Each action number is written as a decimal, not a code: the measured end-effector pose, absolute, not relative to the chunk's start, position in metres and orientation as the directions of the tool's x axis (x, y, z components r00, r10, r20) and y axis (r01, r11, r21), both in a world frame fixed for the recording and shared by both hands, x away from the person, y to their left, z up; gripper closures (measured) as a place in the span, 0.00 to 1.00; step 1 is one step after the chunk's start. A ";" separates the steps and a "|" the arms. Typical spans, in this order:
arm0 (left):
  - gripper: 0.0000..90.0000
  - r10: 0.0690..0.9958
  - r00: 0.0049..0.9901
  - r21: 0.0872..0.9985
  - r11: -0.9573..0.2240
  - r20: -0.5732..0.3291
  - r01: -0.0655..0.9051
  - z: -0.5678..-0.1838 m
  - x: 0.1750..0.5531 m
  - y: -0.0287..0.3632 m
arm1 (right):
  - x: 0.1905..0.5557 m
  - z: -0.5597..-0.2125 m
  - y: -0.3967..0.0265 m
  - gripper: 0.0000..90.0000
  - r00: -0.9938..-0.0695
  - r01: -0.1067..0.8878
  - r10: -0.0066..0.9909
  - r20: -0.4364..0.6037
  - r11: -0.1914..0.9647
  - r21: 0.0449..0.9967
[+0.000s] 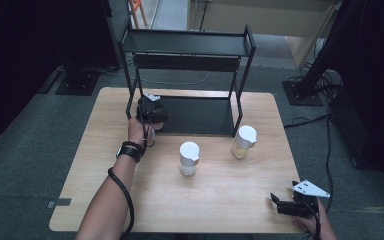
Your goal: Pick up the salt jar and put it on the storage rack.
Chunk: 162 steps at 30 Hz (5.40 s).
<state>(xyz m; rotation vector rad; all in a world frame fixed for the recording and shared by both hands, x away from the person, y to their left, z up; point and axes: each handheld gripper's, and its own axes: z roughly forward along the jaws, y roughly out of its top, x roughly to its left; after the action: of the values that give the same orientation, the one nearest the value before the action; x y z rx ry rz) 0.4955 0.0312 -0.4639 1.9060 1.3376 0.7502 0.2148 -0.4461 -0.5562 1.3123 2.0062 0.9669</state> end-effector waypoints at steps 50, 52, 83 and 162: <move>0.03 0.926 0.373 0.822 -0.258 0.060 0.508 -0.463 0.419 0.057 | 0.214 -0.557 -0.444 0.04 -0.363 0.532 0.928 -0.079 0.276 0.800; 0.03 0.928 0.369 0.825 -0.249 0.053 0.508 -0.463 0.417 0.060 | 0.215 -0.557 -0.444 0.04 -0.363 0.533 0.928 -0.079 0.276 0.800; 0.03 0.942 0.333 0.828 -0.208 0.028 0.521 -0.488 0.378 0.102 | 0.215 -0.557 -0.444 0.04 -0.354 0.537 0.932 -0.081 0.273 0.798; 0.03 0.937 0.348 0.843 -0.208 0.027 0.496 -0.529 0.273 0.185 | 0.213 -0.557 -0.443 0.04 -0.349 0.536 0.933 -0.091 0.278 0.797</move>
<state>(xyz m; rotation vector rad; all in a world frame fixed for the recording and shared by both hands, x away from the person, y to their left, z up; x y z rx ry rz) 0.2730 0.1846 -0.5293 1.8406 1.2597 0.7229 0.2130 -0.4425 -0.5567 1.3157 1.9909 0.9188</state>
